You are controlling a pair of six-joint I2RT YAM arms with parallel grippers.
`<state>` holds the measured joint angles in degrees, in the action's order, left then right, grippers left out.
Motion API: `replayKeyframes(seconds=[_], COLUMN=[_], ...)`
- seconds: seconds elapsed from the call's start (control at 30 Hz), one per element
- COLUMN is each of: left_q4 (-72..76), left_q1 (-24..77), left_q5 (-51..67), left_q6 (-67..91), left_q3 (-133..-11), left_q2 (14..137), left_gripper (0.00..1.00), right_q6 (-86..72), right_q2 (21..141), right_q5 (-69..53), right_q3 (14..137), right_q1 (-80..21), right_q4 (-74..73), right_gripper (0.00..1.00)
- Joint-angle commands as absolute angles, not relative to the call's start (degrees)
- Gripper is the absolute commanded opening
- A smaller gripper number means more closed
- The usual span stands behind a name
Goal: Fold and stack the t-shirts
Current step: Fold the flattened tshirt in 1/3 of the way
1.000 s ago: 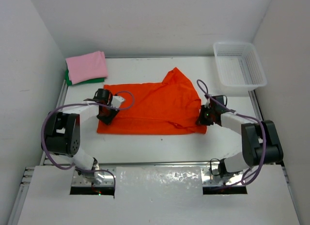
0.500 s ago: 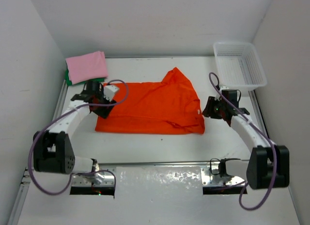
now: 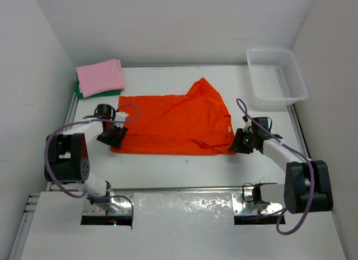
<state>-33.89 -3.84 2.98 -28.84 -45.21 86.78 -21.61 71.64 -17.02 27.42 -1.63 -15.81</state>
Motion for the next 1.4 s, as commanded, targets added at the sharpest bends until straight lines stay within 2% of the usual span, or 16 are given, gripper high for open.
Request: replayKeyframes(seconds=[0.0, 0.2, 0.4, 0.6, 0.7, 0.77, 0.87, 1.03, 1.2, 1.37], left_q4=[-28.30, -25.93, -24.08, -24.34, -26.10, -27.76, -32.33, -39.36, -46.40, -48.96], left_q1=[-3.78, -3.78, -3.78, -3.87, -3.78, -3.87, -3.78, -3.87, -3.78, -2.99], left_q5=[0.89, -2.37, -6.24, -5.89, -3.61, -2.55, -0.27, 1.14, 0.52, 8.08], left_q6=[-27.25, -27.33, -27.95, -28.39, -29.00, -29.27, -29.97, -31.11, -31.11, -31.73], left_q3=[-45.09, -42.28, -40.43, -39.90, -40.16, -40.78, -43.15, -49.38, -62.99, -75.40], left_q2=[88.32, 90.35, 91.85, 91.06, 90.79, 89.92, 87.64, 83.50, 80.95, 80.33], left_gripper=[0.58, 0.57, 0.56, 0.56, 0.56, 0.56, 0.57, 0.61, 0.61, 0.60], right_q6=[-22.32, -23.29, -22.15, -21.27, -21.18, -20.40, -18.64, -17.93, -17.40, -16.79], right_q2=[73.12, 75.85, 75.67, 82.35, 83.76, 83.59, 81.66, 78.67, 74.36, 73.39], right_q5=[-18.37, -17.32, -12.22, -12.04, -12.74, -12.39, -11.69, -13.27, -9.85, -9.75], right_q3=[27.95, 28.29, 33.56, 34.45, 34.80, 35.86, 37.26, 37.88, 41.12, 45.44], right_q1=[-1.84, -1.58, -1.14, -1.05, -1.06, -1.05, -1.06, -1.05, -0.70, -0.35], right_q4=[-11.08, -9.84, -14.94, -18.90, -19.16, -20.03, -22.32, -25.31, -29.79, -32.08], right_gripper=[0.29, 0.00, 0.00, 0.00, 0.15, 0.32, 0.46, 0.46, 0.47, 0.45])
